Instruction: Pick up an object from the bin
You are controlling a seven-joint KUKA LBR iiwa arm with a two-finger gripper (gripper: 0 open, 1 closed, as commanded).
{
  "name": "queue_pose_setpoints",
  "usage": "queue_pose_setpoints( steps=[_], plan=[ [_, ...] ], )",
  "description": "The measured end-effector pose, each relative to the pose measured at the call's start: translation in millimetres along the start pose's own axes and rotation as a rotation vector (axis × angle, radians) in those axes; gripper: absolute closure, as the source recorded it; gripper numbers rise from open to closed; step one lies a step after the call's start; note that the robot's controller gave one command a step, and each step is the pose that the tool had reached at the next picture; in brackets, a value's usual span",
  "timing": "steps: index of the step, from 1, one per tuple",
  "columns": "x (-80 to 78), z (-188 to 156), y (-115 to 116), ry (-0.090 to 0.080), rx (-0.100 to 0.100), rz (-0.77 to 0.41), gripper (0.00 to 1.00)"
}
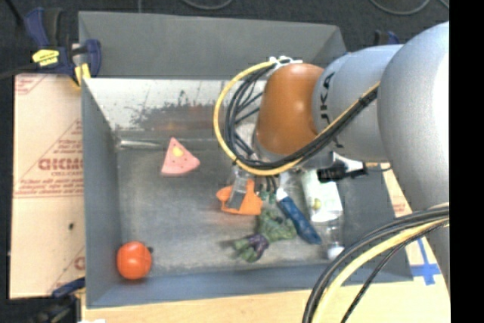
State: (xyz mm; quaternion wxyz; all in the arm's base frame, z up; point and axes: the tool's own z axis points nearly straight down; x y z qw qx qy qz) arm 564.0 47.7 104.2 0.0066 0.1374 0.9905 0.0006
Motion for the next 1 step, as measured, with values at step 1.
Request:
queue_pose_setpoints(
  steps=[1],
  plan=[
    [-0.2, -3.7, -0.1, 0.0, 0.0, 0.0, 1.0]
  ],
)
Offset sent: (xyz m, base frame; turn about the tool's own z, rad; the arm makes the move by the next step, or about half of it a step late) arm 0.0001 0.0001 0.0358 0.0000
